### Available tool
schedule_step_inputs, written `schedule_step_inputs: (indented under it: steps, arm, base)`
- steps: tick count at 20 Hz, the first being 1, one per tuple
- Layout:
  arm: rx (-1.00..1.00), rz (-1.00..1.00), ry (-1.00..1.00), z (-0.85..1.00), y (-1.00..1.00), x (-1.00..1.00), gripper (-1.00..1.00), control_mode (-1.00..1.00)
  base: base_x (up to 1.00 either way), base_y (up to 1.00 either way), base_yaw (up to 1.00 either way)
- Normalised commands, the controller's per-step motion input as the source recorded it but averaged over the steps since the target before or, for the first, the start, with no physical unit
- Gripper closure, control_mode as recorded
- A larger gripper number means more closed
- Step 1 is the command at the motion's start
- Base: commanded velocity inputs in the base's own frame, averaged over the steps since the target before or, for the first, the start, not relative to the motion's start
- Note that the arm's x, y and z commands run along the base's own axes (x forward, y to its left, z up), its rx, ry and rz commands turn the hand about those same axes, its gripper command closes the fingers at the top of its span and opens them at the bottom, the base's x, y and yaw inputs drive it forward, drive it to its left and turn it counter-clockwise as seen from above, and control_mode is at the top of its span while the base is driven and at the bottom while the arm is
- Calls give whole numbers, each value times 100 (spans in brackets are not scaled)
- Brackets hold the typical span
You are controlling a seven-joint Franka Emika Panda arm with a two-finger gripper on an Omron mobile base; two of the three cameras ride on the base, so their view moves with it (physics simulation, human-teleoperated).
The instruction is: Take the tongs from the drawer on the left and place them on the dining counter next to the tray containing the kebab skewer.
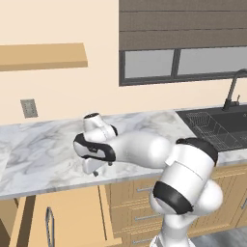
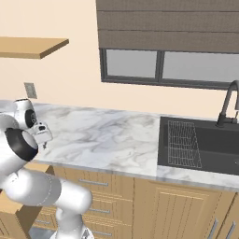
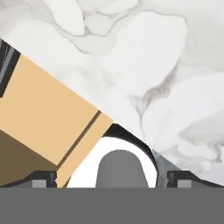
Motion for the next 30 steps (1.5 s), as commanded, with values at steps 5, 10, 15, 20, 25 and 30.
schedule_step_inputs:
  steps: [5, 10, 15, 20, 25, 30]
  arm:
    - [0, -6, 0, 0, -26, 77, -100, -100]
    - [0, -6, 0, 0, -21, 42, -100, -100]
    - [5, -1, 0, 1, -15, 2, -100, -100]
    - [9, 0, 0, 0, -10, 7, -100, -100]
    - [5, 0, 0, 0, -12, 35, -100, -100]
    - [2, 2, -2, -2, -7, 35, -100, -100]
  base:
    - [0, 0, 0]
    - [0, 0, 0]
    - [0, 0, 0]
    - [0, 0, 0]
    - [0, 0, 0]
    - [0, 0, 0]
